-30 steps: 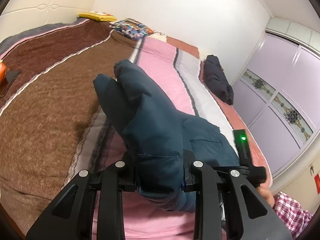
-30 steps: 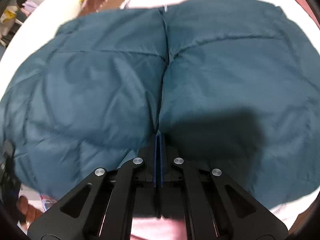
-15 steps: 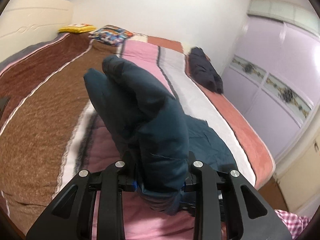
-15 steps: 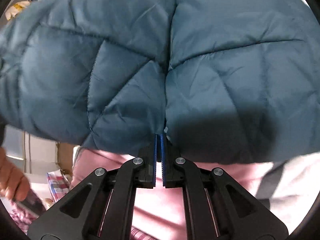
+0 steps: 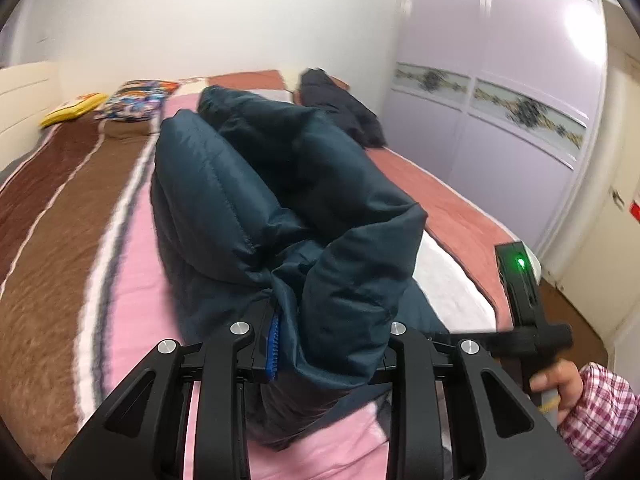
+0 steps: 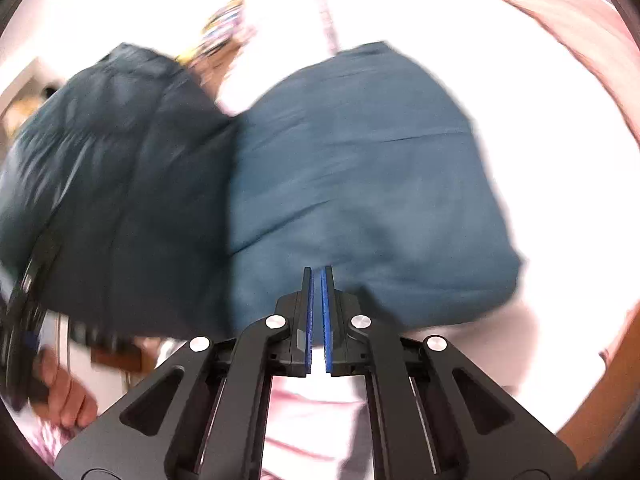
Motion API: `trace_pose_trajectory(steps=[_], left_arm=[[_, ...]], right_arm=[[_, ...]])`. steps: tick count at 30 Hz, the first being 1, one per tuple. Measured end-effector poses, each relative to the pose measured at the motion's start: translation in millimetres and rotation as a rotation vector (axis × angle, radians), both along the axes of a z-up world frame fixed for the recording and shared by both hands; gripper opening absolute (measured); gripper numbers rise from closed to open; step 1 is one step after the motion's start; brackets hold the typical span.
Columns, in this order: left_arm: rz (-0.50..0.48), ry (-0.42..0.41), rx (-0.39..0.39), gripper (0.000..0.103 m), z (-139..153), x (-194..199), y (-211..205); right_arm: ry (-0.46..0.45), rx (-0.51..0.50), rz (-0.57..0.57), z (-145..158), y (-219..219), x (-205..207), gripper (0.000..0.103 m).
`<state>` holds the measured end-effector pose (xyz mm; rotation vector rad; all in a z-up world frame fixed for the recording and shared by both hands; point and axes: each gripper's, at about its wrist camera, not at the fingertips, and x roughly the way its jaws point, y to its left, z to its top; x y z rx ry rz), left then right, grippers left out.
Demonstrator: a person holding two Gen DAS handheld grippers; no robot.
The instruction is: Fold large clothes
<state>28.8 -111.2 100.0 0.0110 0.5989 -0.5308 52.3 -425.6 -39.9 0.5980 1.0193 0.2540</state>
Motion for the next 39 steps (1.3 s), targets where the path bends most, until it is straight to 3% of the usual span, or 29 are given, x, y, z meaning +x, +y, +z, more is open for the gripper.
trace_pose_trajectory(steps=[3, 6, 13, 17, 25, 32, 39], left_arm=[[-0.056, 0.019, 0.03, 0.029, -8.7, 6.8, -28.6], [-0.118, 0.045, 0.07, 0.029, -22.9, 14.8, -61.4], [-0.214, 0.117, 0.166, 0.029, -66.1, 25.1, -118.6], [-0.219, 0.166, 0.182, 0.03, -82.0, 28.4, -127.5], [-0.205, 0.177, 0.191, 0.03, -86.6, 28.3, -130.5], [-0.2, 0.188, 0.193, 0.03, -87.1, 31.3, -136.0], [-0.196, 0.194, 0.196, 0.03, -90.1, 31.9, -139.3]], right_arm=[[0.056, 0.032, -0.056, -23.5, -22.6, 5.5, 0.008], [0.086, 0.096, -0.057, -38.1, -17.6, 15.8, 0.008], [0.067, 0.171, -0.059, -44.8, -25.2, 4.8, 0.008], [0.044, 0.196, -0.076, -43.3, -36.5, -4.8, 0.008], [0.045, 0.201, -0.067, -44.2, -54.6, -34.4, 0.008], [0.046, 0.207, -0.07, -43.6, -47.6, -4.0, 0.008], [0.043, 0.203, -0.075, -39.4, -54.1, -9.5, 0.008]])
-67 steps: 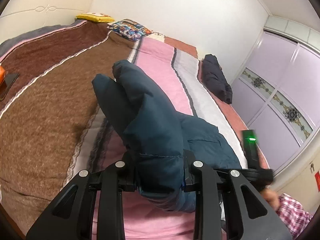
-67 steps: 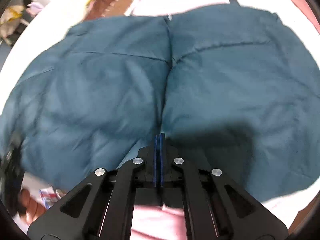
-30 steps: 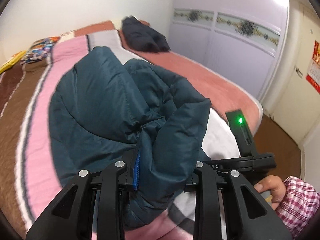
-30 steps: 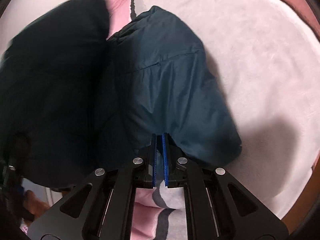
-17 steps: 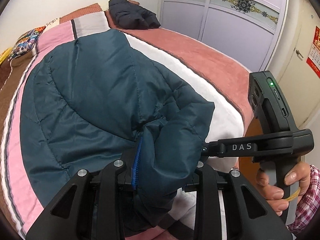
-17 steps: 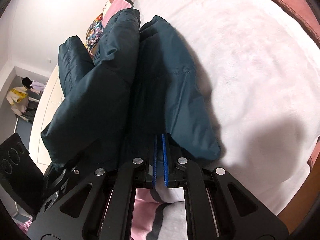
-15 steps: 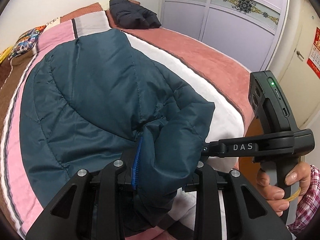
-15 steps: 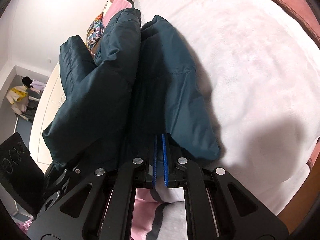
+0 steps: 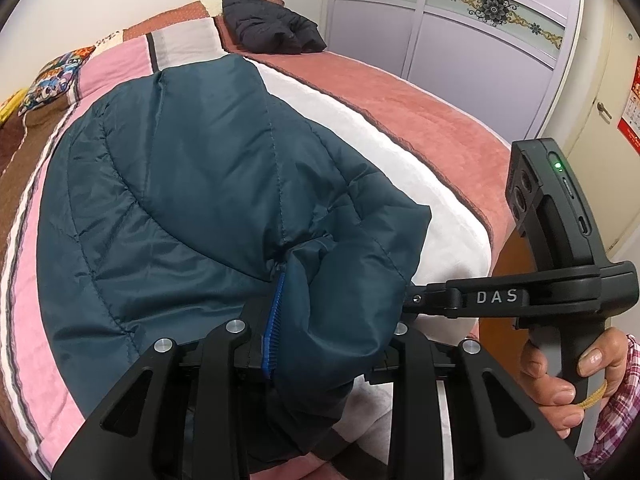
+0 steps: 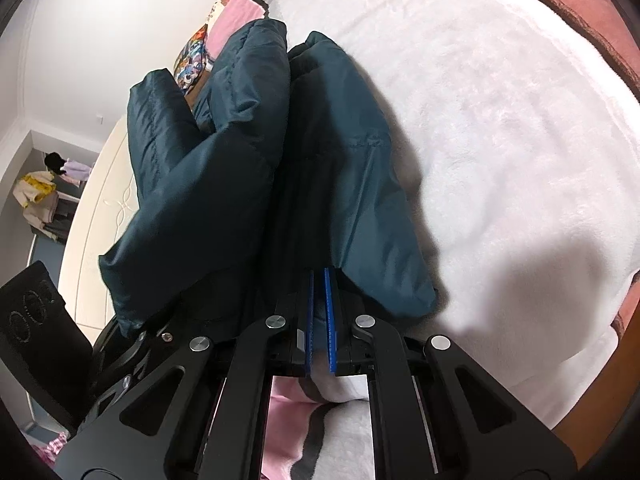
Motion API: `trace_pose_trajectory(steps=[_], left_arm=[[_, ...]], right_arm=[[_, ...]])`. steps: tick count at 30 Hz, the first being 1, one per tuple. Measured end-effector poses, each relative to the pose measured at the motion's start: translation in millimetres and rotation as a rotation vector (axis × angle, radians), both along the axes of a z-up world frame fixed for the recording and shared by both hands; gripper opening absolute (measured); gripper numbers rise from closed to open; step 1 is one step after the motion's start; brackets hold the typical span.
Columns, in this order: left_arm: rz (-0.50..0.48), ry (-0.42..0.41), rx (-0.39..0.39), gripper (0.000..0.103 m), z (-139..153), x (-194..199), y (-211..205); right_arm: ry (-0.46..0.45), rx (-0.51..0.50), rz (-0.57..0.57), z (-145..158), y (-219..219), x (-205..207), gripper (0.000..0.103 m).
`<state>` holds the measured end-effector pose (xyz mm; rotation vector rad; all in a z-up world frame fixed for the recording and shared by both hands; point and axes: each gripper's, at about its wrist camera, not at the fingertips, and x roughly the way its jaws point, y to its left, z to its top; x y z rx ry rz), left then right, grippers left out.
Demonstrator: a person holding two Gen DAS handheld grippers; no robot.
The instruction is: Fold large clothes
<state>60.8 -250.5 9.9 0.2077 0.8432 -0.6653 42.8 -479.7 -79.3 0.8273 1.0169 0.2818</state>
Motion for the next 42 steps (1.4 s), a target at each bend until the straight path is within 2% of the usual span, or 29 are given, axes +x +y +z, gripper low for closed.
trace_pose_trajectory(steps=[4, 5, 6, 9, 12, 18, 25, 29, 33, 37, 42], left_arm=[[-0.005, 0.008, 0.005, 0.037, -4.0, 2.1, -3.0], [-0.009, 0.007, 0.005, 0.043, -3.8, 2.0, -3.9], [-0.022, 0.009, 0.001, 0.054, -3.2, 1.5, -5.4], [-0.053, 0.006, -0.001, 0.067, 1.2, -1.5, -9.7], [-0.055, 0.007, -0.006, 0.068, 9.3, -2.6, -9.3], [-0.067, 0.063, -0.122, 0.068, 35.2, -1.7, 8.1], [-0.081, -0.003, -0.242, 0.069, 79.1, -10.4, 36.7], [0.004, -0.045, -0.289, 0.069, 97.0, -0.2, 66.3], [0.098, -0.071, -0.291, 0.069, 101.6, 16.5, 88.9], [0.18, -0.067, -0.277, 0.069, 99.0, 34.9, 106.5], [0.249, -0.052, -0.262, 0.069, 93.6, 59.2, 123.4]], right_arm=[[0.002, -0.005, -0.014, 2.2, -1.6, -1.6, 0.008], [0.002, -0.007, -0.016, 4.0, -1.8, -2.7, 0.008], [0.001, -0.011, -0.02, 6.0, -3.1, -4.3, 0.008], [-0.01, -0.033, -0.034, 14.5, -6.9, -10.2, 0.008], [-0.021, -0.044, -0.055, 21.8, -13.0, -16.6, 0.008], [-0.037, -0.066, -0.089, 32.0, -22.0, -26.9, 0.008], [-0.063, -0.1, -0.098, 49.4, -21.3, -30.8, 0.008], [-0.107, -0.15, -0.102, 67.3, -17.1, -33.3, 0.008], [-0.164, -0.185, -0.103, 89.2, -10.3, -36.1, 0.008], [-0.238, -0.222, -0.057, 114.7, 7.2, -36.5, 0.008], [-0.291, -0.244, 0.04, 132.0, 37.5, -31.8, 0.008]])
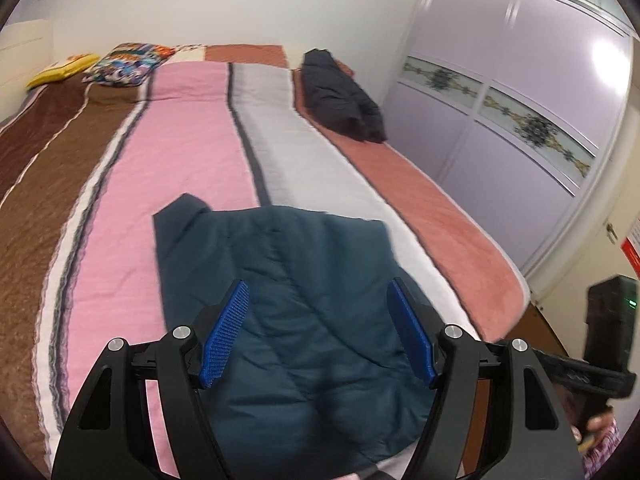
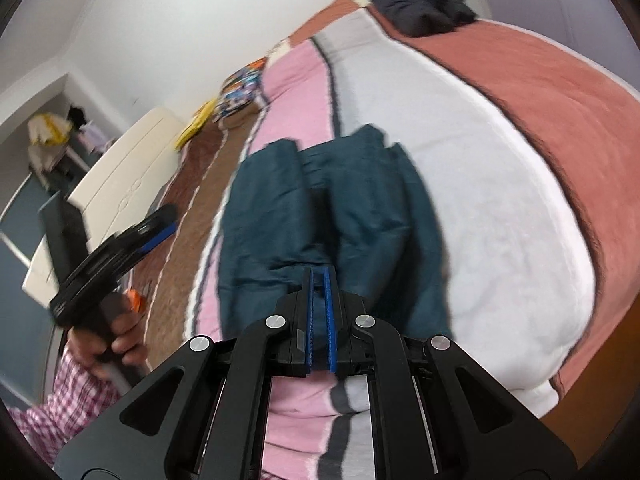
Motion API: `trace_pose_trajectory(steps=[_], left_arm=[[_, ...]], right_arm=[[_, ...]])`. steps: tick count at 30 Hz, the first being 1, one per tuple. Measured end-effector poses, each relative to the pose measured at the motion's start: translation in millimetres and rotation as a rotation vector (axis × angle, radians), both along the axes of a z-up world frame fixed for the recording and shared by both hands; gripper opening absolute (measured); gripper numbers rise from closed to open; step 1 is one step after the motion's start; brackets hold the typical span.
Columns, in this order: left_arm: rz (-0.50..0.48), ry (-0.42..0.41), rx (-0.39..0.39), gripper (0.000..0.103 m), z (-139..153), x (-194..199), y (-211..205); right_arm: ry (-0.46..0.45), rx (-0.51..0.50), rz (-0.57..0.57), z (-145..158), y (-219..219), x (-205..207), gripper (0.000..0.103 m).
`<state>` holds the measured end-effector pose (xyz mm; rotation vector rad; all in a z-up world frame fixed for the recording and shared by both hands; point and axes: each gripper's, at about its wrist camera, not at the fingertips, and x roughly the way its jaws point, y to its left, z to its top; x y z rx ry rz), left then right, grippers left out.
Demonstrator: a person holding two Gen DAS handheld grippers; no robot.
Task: Fold large clothes
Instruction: 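Grasp the jacket collar with the left gripper while the right gripper holds the folded bundle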
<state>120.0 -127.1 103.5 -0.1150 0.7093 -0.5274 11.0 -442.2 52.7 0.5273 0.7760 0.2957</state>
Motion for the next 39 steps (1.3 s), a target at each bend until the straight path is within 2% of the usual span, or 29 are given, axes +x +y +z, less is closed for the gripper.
trace_pose_trajectory(steps=[6, 11, 15, 18, 24, 28, 39], left_arm=[[0.051, 0.015, 0.018, 0.069, -5.4, 23.8, 12.1], [0.065, 0.056, 0.034, 0.069, -10.9, 51.2, 1.1], [0.051, 0.104, 0.07, 0.069, -22.5, 74.2, -22.3], [0.042, 0.143, 0.107, 0.069, -37.9, 90.0, -40.4], [0.01, 0.196, 0.238, 0.072, -66.7, 104.7, -75.1], [-0.007, 0.183, 0.312, 0.075, -79.3, 106.7, -91.0], [-0.002, 0.187, 0.33, 0.08, -95.7, 115.5, -98.5]], right_arm=[[0.005, -0.009, 0.13, -0.4, 39.5, 18.1, 0.011], [0.039, -0.033, 0.19, -10.6, 63.9, 31.1, 0.011], [0.106, -0.091, 0.155, -32.1, 65.1, 40.6, 0.014], [0.205, -0.054, 0.115, -61.7, 48.5, 50.3, 0.012], [0.313, 0.014, 0.066, -103.3, 32.8, 61.9, 0.003], [0.348, 0.023, 0.053, -118.0, 28.5, 68.6, 0.0], [0.38, 0.081, 0.059, -136.7, 16.9, 81.6, 0.0]])
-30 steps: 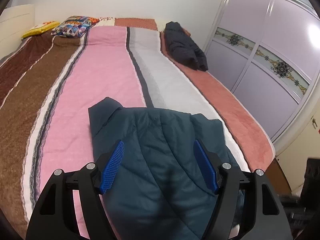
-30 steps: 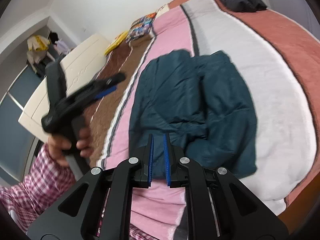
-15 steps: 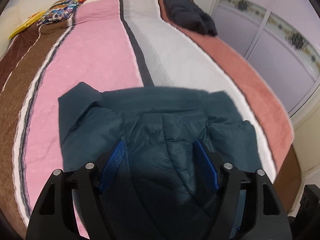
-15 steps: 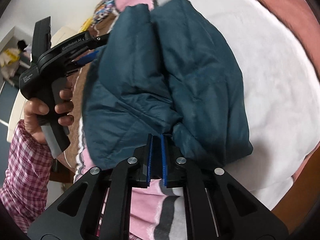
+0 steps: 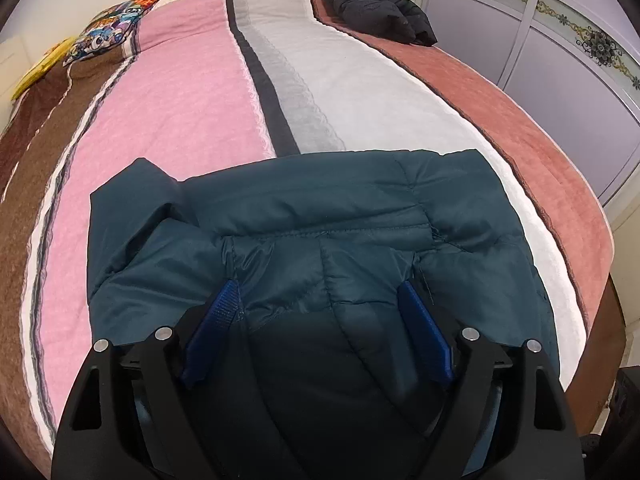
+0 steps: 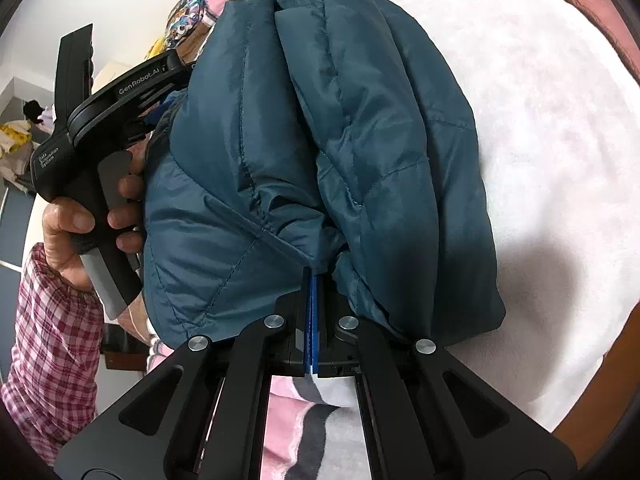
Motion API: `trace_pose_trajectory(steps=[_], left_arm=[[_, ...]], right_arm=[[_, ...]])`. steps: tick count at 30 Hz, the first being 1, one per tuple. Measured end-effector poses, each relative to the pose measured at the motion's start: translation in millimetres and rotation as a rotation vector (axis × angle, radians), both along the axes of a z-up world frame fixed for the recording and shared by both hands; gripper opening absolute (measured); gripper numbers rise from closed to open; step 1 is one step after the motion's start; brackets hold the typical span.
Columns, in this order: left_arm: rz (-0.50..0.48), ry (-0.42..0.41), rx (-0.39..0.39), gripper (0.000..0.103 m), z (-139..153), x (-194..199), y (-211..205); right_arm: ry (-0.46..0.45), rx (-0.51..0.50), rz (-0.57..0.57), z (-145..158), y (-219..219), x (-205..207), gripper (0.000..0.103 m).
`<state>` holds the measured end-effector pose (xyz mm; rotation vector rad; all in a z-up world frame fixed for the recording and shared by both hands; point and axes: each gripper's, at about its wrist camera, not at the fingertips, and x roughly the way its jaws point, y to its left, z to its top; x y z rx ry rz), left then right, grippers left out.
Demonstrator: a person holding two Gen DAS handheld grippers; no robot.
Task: Fold large clothes
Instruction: 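Grasp the jacket collar with the left gripper while the right gripper holds the folded bundle, then lift the teal jacket bundle with both grippers and roll it over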
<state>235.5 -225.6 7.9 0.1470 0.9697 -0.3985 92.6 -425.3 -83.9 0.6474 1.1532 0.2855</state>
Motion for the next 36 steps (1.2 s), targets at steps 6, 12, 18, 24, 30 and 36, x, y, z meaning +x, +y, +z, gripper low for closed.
trace_pose_trajectory(steps=[6, 12, 18, 24, 30, 36], left_arm=[[0.003, -0.012, 0.019, 0.08, -4.9, 0.5, -3.6], [0.003, -0.014, 0.021, 0.08, -6.3, 0.4, -4.9], [0.003, -0.013, 0.021, 0.08, -6.1, 0.2, -4.9], [0.003, -0.014, 0.022, 0.08, -6.5, 0.1, -5.0], [0.002, -0.014, 0.021, 0.08, -6.6, 0.0, -5.1], [0.003, -0.021, 0.024, 0.08, -6.4, 0.9, -4.9]], right_arm=[[0.012, 0.018, 0.0, -2.5, -4.3, -2.9, 0.0], [0.018, 0.019, -0.001, 1.6, -4.6, -1.5, 0.0], [0.023, 0.025, -0.003, 0.1, -5.2, -1.7, 0.0], [0.023, 0.024, -0.003, 0.3, -5.9, -1.7, 0.0], [0.024, 0.025, -0.003, 0.0, -5.6, -1.9, 0.0], [0.028, 0.026, -0.004, -0.3, -6.0, -1.6, 0.0]])
